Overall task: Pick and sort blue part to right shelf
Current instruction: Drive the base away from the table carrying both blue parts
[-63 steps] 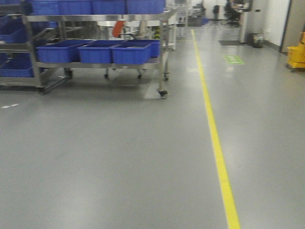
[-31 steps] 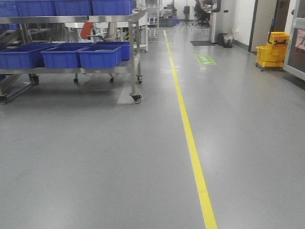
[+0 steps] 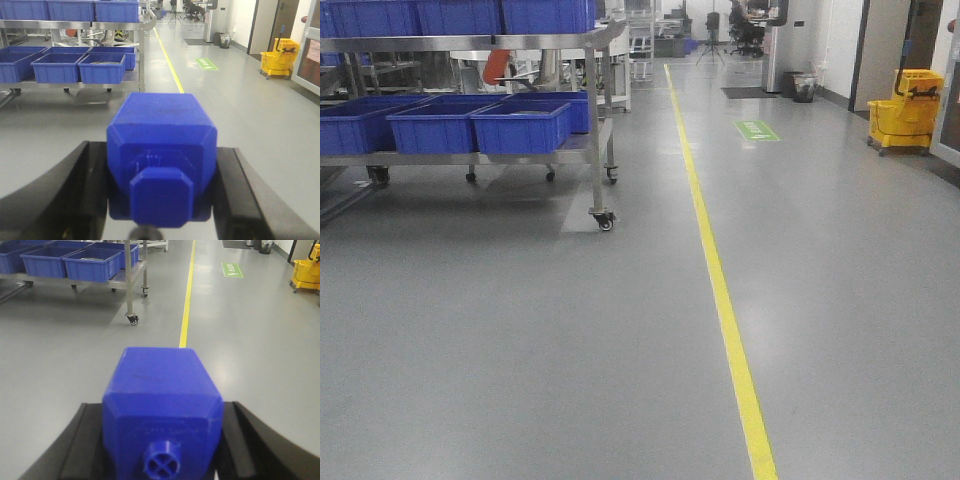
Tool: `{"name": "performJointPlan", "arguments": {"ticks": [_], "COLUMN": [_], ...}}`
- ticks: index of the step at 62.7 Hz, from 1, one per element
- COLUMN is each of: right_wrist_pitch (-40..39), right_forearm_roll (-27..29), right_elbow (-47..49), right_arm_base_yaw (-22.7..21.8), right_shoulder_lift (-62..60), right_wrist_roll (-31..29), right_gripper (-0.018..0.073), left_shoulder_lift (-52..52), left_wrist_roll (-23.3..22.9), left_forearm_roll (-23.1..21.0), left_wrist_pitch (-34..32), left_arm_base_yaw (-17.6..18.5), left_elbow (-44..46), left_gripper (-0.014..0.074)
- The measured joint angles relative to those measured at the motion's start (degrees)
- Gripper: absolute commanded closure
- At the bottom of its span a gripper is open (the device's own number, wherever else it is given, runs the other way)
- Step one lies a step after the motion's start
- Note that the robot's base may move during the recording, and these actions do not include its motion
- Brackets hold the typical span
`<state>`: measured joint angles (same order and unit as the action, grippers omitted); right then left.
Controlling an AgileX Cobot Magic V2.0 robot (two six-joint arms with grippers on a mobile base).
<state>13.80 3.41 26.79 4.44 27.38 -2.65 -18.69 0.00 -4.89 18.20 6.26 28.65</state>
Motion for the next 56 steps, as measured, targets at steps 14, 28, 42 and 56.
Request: {"name": "performJointPlan", "arguments": {"ticks": [14,28,42,56], "right_wrist_pitch": [0.0,0.0,0.0,0.0], "right_forearm_roll": [0.1,0.1,0.1,0.1], "right_elbow": [0.0,0.0,0.0,0.0], "right_arm_base_yaw": [0.0,0.0,0.0,0.0], "right_shoulder_lift": [0.0,0.0,0.0,0.0], "right_wrist_roll": [0.0,0.0,0.0,0.0], "right_gripper": [0.023,0.023,0.023,0.023], "left_shoulder_lift": [0.0,0.0,0.0,0.0], "left_wrist_roll": [0.0,0.0,0.0,0.0], "left_forearm_roll": [0.0,0.0,0.0,0.0], "left_wrist_pitch": [0.0,0.0,0.0,0.0], "left_arm_base_yaw": [0.0,0.0,0.0,0.0], "left_elbow": [0.0,0.0,0.0,0.0], "left_gripper": [0.0368,0.0368,0.0368,0.0368]}}
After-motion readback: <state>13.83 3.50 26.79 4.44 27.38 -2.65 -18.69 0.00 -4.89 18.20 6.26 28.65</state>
